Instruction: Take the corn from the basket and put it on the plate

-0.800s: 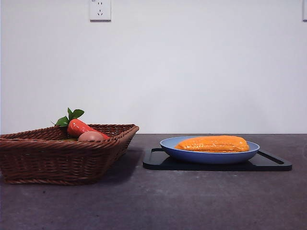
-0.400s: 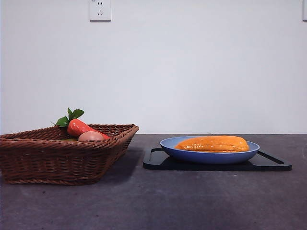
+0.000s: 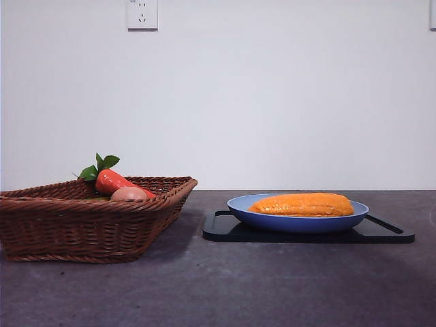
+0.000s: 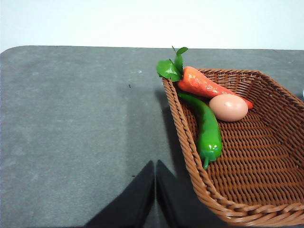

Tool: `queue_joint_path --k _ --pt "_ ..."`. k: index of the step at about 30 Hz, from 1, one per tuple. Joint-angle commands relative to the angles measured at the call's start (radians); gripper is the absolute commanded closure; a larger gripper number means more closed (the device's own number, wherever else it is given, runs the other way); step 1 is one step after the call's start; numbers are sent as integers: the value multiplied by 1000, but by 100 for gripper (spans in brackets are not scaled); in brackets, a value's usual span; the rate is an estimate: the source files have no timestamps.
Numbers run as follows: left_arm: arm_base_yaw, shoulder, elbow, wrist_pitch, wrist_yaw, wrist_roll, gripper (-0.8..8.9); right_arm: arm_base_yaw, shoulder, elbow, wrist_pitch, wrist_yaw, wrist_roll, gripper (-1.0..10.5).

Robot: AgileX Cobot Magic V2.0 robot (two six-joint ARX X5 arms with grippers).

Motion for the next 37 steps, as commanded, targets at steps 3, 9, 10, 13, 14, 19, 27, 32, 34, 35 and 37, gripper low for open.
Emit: queue_joint_path --k 3,9,10,13,14,19,27,32,34,35,37 --pt "1 -2 -22 -16 1 -4 808 -2 -62 -88 13 19 51 944" --pt "1 -2 -22 -16 1 -4 808 -2 -111 -147 -2 19 69 944" --pt "1 -2 -22 -16 1 -4 808 -2 -118 -149 -16 19 69 944" --pt "1 -2 -22 -16 1 -4 808 -2 -143 -150 -84 19 68 944" --pt "1 -2 -22 -16 1 -4 808 -2 -151 -150 -104 20 67 944" --pt "1 -2 -22 -15 1 -4 808 -2 -150 -151 -181 21 64 944" --pt "1 -2 -22 -16 1 -4 808 -2 -150 -152 -219 20 65 944" --pt "1 -2 -22 -16 1 -4 808 -2 -150 -151 -218 19 64 944" --pt "1 -2 -22 -16 1 -4 808 -2 -150 -151 -218 19 64 944" --pt "1 -2 -22 -16 1 -4 808 -2 -150 -151 -218 20 64 944" --pt "1 -2 -22 -16 1 -4 808 -2 -150 -151 -218 20 64 944"
